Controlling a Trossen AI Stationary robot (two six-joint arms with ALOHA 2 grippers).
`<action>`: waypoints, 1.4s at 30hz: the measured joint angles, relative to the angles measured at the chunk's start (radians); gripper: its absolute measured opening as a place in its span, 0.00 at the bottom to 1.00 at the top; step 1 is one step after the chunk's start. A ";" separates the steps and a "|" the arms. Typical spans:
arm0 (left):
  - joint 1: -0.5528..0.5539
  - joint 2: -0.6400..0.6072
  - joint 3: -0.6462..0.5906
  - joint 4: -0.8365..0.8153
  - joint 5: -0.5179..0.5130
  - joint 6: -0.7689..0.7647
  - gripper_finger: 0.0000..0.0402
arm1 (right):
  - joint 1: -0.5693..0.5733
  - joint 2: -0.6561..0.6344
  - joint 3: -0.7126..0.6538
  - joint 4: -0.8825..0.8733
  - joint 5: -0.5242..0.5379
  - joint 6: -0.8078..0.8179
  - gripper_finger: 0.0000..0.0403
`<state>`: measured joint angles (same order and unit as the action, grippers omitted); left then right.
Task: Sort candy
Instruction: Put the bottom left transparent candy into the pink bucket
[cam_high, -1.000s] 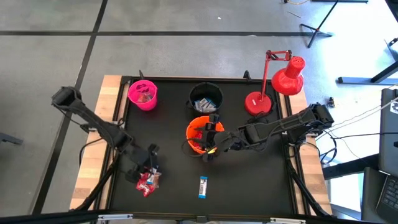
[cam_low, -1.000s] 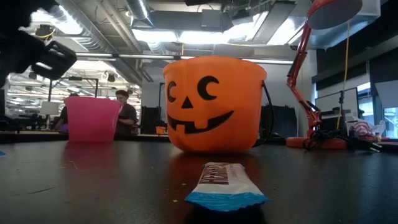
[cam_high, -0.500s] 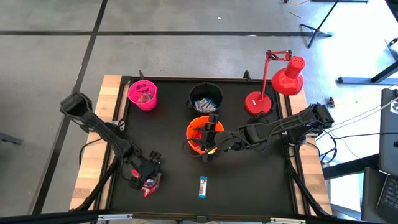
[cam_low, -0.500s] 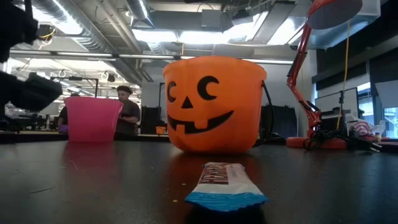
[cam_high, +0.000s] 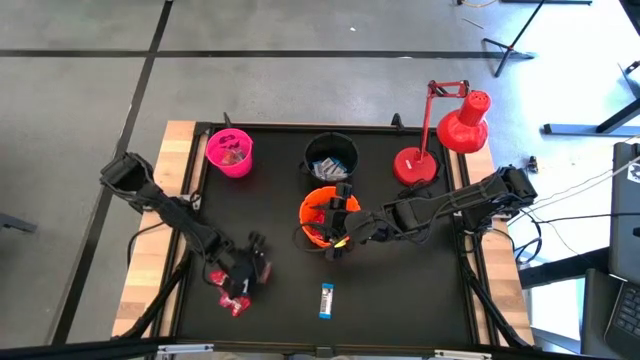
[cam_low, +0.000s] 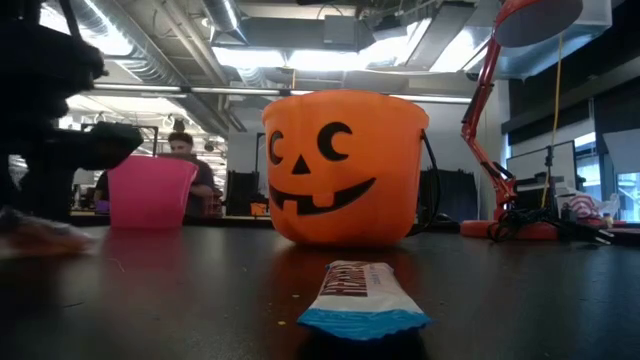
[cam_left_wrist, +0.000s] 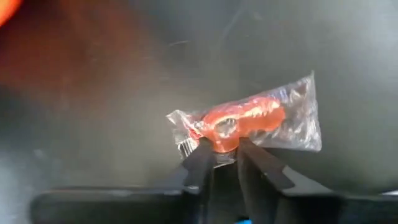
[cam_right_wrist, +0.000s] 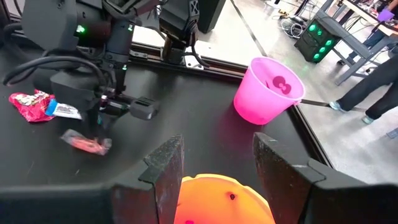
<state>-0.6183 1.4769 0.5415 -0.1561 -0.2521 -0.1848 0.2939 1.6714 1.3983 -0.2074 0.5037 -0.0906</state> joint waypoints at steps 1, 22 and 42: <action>0.004 0.000 0.000 -0.002 -0.015 0.011 0.13 | 0.000 0.000 0.000 0.000 0.000 0.003 0.47; 0.029 -0.278 0.150 -0.431 -0.392 0.083 0.00 | 0.000 0.000 0.000 -0.004 0.000 0.007 0.47; 0.073 -0.536 0.312 -0.809 -0.877 -0.208 0.00 | 0.000 0.000 0.000 -0.002 0.000 0.011 0.47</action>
<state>-0.5457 0.9405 0.8539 -0.9654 -1.1293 -0.3925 0.2939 1.6714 1.3983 -0.2092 0.5037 -0.0799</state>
